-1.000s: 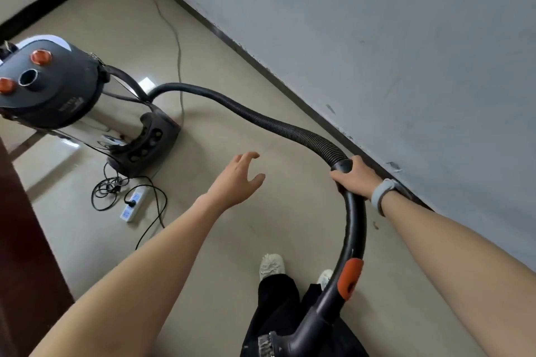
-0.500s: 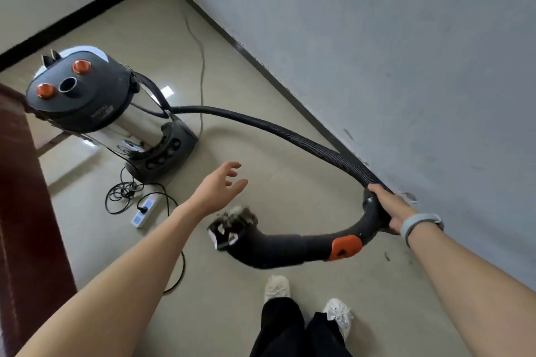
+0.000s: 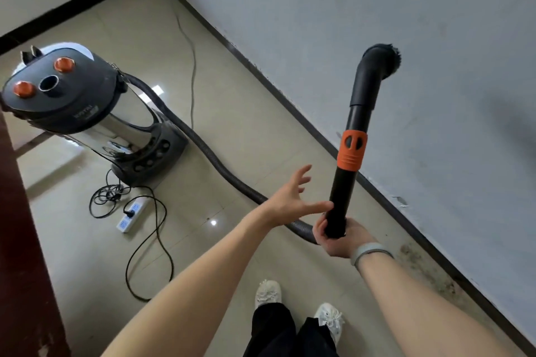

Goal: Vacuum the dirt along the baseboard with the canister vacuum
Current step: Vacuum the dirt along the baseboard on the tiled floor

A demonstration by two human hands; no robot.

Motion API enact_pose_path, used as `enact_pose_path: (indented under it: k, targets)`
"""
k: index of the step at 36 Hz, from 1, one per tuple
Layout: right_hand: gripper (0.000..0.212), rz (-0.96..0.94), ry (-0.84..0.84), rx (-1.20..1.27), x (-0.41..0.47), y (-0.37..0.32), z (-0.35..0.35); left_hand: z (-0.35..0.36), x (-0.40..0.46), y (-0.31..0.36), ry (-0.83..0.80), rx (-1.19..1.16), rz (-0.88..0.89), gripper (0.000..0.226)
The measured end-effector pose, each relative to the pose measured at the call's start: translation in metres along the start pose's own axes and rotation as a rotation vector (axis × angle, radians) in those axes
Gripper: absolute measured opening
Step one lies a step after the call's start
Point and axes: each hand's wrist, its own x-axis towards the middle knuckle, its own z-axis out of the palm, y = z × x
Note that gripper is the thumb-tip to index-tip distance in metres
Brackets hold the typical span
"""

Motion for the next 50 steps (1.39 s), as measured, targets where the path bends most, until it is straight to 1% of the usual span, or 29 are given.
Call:
enact_pose_path:
  k: [1, 2, 3, 5, 6, 8, 9, 11, 12, 13, 14, 16, 17, 18, 20, 21, 23, 24, 26, 27, 29, 31, 33, 34, 38, 41, 44, 46, 50]
  targets:
    - [0.020, -0.008, -0.019, -0.038, -0.001, 0.005, -0.001, 0.009, 0.005, 0.007, -0.023, -0.005, 0.011, 0.091]
    - [0.021, -0.018, -0.024, -0.075, -0.002, 0.011, -0.001, 0.019, 0.011, 0.013, -0.032, -0.018, 0.032, 0.085]
    - [0.023, -0.049, -0.002, -0.120, -0.006, 0.016, -0.002, 0.028, 0.016, 0.018, -0.019, -0.040, 0.057, 0.070]
    - [0.029, -0.152, 0.058, -0.263, -0.016, 0.024, -0.005, 0.042, 0.025, 0.024, 0.069, -0.115, 0.105, 0.032]
    - [0.032, -0.200, 0.090, -0.378, -0.023, 0.025, -0.006, 0.046, 0.028, 0.025, 0.104, -0.146, 0.119, 0.025]
    - [0.037, -0.330, 0.206, -0.675, -0.037, 0.021, -0.008, 0.050, 0.033, 0.025, 0.129, -0.114, 0.141, 0.025]
    - [0.035, -0.454, 0.292, -0.808, -0.043, 0.017, -0.009, 0.052, 0.035, 0.023, 0.128, -0.063, 0.146, 0.025]
    - [0.036, -0.840, 0.477, -1.032, -0.053, 0.003, -0.012, 0.057, 0.039, 0.019, 0.093, 0.078, 0.146, 0.024]
    - [0.039, -1.037, 0.535, -1.134, -0.059, -0.004, -0.014, 0.058, 0.040, 0.016, 0.068, 0.164, 0.133, 0.023]
    - [0.038, -1.220, 0.564, -1.206, -0.065, -0.006, -0.014, 0.056, 0.039, 0.011, 0.056, 0.245, 0.116, 0.021]
    - [0.032, -1.389, 0.590, -1.251, -0.072, -0.008, -0.016, 0.057, 0.039, 0.008, 0.041, 0.311, 0.100, 0.019]
    - [0.023, -1.653, 0.656, -1.317, -0.086, -0.013, -0.024, 0.061, 0.041, 0.004, 0.016, 0.429, 0.094, 0.018]
    - [0.022, -1.780, 0.675, -1.382, -0.093, -0.014, -0.028, 0.064, 0.042, 0.002, 0.010, 0.490, 0.093, 0.018]
    - [0.024, -1.895, 0.677, -1.487, -0.094, -0.016, -0.033, 0.067, 0.042, 0.001, 0.006, 0.542, 0.089, 0.017]
    - [0.041, -2.029, 0.679, -1.787, -0.093, -0.021, -0.043, 0.072, 0.042, -0.001, -0.012, 0.620, 0.075, 0.016]
    - [0.051, -2.030, 0.676, -1.958, -0.091, -0.025, -0.049, 0.073, 0.042, -0.004, -0.026, 0.652, 0.072, 0.017]
    - [0.065, -1.922, 0.675, -2.223, -0.089, -0.028, -0.059, 0.076, 0.041, -0.009, -0.058, 0.712, 0.068, 0.018]
    - [0.070, -1.860, 0.694, -2.291, -0.086, -0.028, -0.065, 0.078, 0.040, -0.012, -0.075, 0.744, 0.070, 0.019]
    - [0.075, -1.746, 0.790, -2.355, -0.079, -0.026, -0.076, 0.083, 0.039, -0.020, -0.120, 0.791, 0.071, 0.020]
    - [0.073, -1.690, 0.832, -2.372, -0.075, -0.026, -0.079, 0.086, 0.039, -0.023, -0.157, 0.812, 0.069, 0.021]
    - [0.061, -1.576, 0.865, -2.417, -0.066, -0.027, -0.090, 0.093, 0.042, -0.033, -0.257, 0.859, 0.062, 0.021]
    - [0.050, -1.409, 0.830, -2.497, -0.055, -0.031, -0.104, 0.099, 0.048, -0.046, -0.344, 0.925, 0.079, 0.022]
    - [0.047, -1.333, 0.776, -2.488, -0.040, -0.038, -0.125, 0.108, 0.056, -0.062, -0.397, 0.982, 0.097, 0.025]
    - [0.046, -1.326, 0.765, -2.460, -0.034, -0.041, -0.135, 0.113, 0.060, -0.071, -0.412, 1.001, 0.105, 0.027]
    - [0.045, -1.370, 0.768, -2.371, 0.004, -0.056, -0.175, 0.143, 0.077, -0.114, -0.455, 1.025, 0.109, 0.034]
    - [0.055, -1.489, 0.737, -2.273, 0.050, -0.084, -0.206, 0.169, 0.102, -0.157, -0.432, 1.086, 0.120, 0.036]
    - [0.053, -1.531, 0.702, -2.124, 0.103, -0.111, -0.233, 0.194, 0.135, -0.203, -0.373, 1.146, 0.121, 0.038]
    - [0.049, -1.447, 0.714, -2.054, 0.138, -0.123, -0.249, 0.210, 0.156, -0.236, -0.364, 1.174, 0.114, 0.039]
    - [0.053, -1.330, 0.710, -2.070, 0.214, -0.146, -0.284, 0.233, 0.196, -0.310, -0.379, 1.228, 0.089, 0.041]
